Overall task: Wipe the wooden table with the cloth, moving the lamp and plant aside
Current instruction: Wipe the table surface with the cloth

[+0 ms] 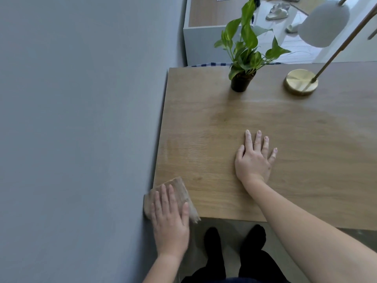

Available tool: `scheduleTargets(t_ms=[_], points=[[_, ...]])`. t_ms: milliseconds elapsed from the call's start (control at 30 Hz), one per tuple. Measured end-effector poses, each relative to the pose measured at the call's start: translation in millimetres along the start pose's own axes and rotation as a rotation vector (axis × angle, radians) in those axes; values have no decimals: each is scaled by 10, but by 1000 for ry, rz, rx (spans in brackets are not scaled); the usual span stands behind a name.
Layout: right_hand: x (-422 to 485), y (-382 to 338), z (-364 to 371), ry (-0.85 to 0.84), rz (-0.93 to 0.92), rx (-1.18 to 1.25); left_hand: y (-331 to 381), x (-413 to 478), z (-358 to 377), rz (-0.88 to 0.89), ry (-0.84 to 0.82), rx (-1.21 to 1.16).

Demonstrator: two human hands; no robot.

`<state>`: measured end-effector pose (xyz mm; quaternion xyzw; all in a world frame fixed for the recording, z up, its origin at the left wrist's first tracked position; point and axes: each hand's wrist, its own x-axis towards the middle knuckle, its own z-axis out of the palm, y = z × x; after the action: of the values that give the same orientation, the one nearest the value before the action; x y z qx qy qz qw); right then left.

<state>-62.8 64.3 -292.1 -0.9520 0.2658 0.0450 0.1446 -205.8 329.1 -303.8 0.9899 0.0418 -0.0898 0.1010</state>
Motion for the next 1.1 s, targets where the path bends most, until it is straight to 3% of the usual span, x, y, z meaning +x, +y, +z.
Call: scheduleTargets(t_ms=[100,200,467,733,1100], points=[[-4,-5,-9,2,-2,9,343,-119,95,103,-17,12],[-8,-12,-10,3,-1,11,210,-46,-34,200,-50,36],[-5,-3,-16,-9,-2,8,-93,700,-149,-49,29,4],[-21,-4,-59,-18,-5,7,169,-153,80,192,-11,17],[-13,6,-37,-4,0,22,-4,973,-162,82,9,4]])
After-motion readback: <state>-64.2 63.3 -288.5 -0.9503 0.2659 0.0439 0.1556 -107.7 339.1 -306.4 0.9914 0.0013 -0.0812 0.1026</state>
